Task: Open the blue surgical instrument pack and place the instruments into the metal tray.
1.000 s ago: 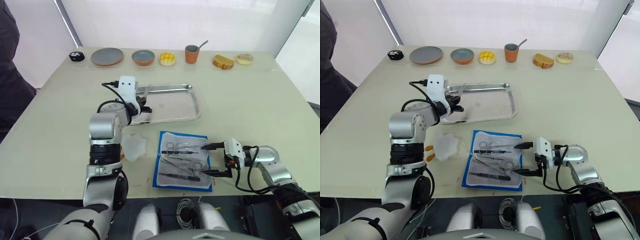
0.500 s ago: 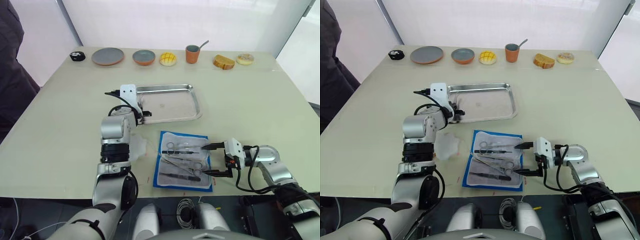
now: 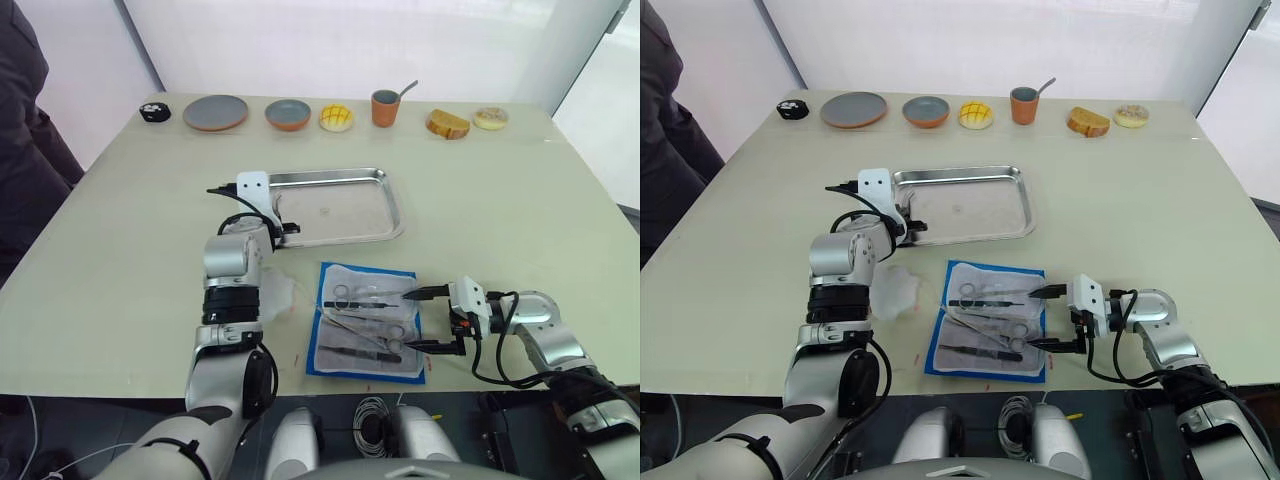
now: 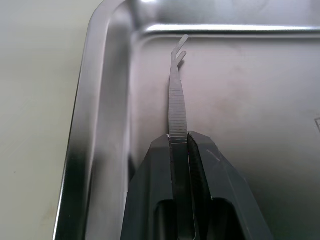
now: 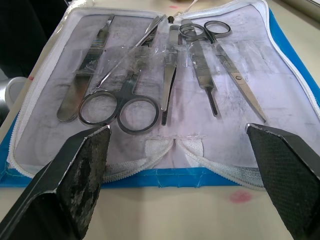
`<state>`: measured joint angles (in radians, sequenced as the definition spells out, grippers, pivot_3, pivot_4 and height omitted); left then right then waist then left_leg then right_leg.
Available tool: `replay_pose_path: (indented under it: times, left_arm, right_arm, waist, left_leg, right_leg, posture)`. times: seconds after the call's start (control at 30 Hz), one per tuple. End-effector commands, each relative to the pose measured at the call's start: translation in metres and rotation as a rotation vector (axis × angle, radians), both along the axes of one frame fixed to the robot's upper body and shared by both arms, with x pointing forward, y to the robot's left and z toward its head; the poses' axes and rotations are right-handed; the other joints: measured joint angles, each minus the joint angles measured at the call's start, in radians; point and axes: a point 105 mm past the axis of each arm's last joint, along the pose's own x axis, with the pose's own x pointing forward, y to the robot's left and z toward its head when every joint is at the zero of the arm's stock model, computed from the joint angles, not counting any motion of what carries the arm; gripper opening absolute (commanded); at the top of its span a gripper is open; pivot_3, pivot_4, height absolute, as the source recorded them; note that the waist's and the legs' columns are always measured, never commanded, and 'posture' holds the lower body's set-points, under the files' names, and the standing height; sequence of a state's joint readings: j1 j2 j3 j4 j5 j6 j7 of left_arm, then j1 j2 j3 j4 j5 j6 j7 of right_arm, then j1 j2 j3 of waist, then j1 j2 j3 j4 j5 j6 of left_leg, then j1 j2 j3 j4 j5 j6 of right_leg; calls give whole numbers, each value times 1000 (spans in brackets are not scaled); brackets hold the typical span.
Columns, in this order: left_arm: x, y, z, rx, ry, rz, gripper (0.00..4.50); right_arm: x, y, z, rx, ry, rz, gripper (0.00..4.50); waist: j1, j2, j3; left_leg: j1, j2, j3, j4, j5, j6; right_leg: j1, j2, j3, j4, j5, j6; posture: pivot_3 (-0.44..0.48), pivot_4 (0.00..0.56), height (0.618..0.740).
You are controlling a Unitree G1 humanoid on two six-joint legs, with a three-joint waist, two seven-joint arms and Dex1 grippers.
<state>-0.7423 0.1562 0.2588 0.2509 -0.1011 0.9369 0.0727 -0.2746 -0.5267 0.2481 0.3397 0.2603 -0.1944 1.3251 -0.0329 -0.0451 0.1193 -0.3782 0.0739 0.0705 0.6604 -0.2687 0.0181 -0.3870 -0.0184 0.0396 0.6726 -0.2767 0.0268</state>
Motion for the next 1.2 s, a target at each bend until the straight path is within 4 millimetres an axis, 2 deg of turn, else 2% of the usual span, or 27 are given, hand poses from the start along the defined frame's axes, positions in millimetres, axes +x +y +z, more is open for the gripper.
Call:
replay_pose_path:
  times: [0.03,0.2,0.33,0.47,0.57,0.63,0.73,0.9,1.0,1.1,1.17,1.2]
  left_arm:
    - [2,-2,20,-12,-76,1,1098]
    - [-2,-4,25,-29,-95,-18,1098]
    - [-9,-18,46,-100,-182,-134,1098]
    - [-23,-40,60,-124,-243,-382,1098]
    - [-53,-64,72,-168,-312,-748,1098]
    - [-66,-62,75,-97,-367,-883,1098]
    - [-81,-48,73,-25,-357,-1046,1098]
    - [-108,-31,64,-20,-323,-1279,1098]
    - [-123,-10,62,-68,-279,-1335,1734]
    - [-132,11,62,-60,-239,-1350,2892]
    - [-138,24,63,-57,-211,-1357,4043]
    - [-141,28,64,-51,-203,-1361,4043]
  right_arm:
    - [-16,-15,-45,-147,171,-49,4500]
    - [-15,-15,-45,-145,171,-52,4500]
    - [-15,-15,-45,-141,170,-57,4500]
    - [-14,-15,-45,-138,171,-59,4500]
    - [-13,-15,-43,-134,168,-60,4500]
    - [-12,-15,-43,-132,165,-61,4500]
    - [-11,-12,-42,-125,163,-63,4500]
    - [-11,-10,-42,-118,162,-61,4500]
    - [-11,-9,-42,-115,160,-63,4500]
    - [-11,-11,-42,-113,162,-66,4500]
    - [-11,-12,-42,-113,163,-67,4500]
    - [-11,-13,-42,-113,164,-67,4500]
  waist:
    - [0,0,0]
    - [0,0,0]
    - [-1,0,0]
    - [-2,1,0]
    - [-1,1,0]
    - [-6,2,1]
    - [-6,3,2]
    - [-6,3,2]
    - [-8,3,2]
    - [-7,6,4]
    - [-6,6,5]
    - [-5,6,5]
  left_leg:
    - [0,0,0,0,0,0]
    - [0,0,0,0,0,0]
    - [0,0,0,-1,0,0]
    - [0,0,0,-1,1,-2]
    - [1,0,0,-2,1,-3]
    - [1,0,0,-3,1,-3]
    - [2,0,0,-9,3,-7]
    - [2,1,0,-11,4,-7]
    - [2,1,0,-11,4,-7]
    - [2,2,0,-11,4,-7]
    - [1,2,0,-11,4,-7]
    - [1,2,0,-11,4,-7]
  right_leg:
    - [0,0,0,0,0,0]
    - [0,0,0,0,0,0]
    - [0,-1,0,0,0,0]
    - [0,-1,0,0,0,0]
    - [0,-2,0,-1,0,0]
    - [0,-6,0,-1,0,0]
    - [0,-8,-1,-4,0,-1]
    - [1,-9,-2,-9,-2,-5]
    - [0,-9,-2,-9,-2,-5]
    - [0,-9,-2,-9,-2,-5]
    - [0,-9,-2,-10,-2,-5]
    - [0,-9,-2,-10,-2,-5]
  posture:
    - [0,150,740]
    - [0,150,740]
    - [0,150,740]
    - [0,150,740]
    - [0,150,740]
    - [0,150,740]
    - [0,150,740]
    - [0,150,740]
    - [0,150,740]
    - [0,150,740]
    - [0,150,740]
    - [0,150,740]
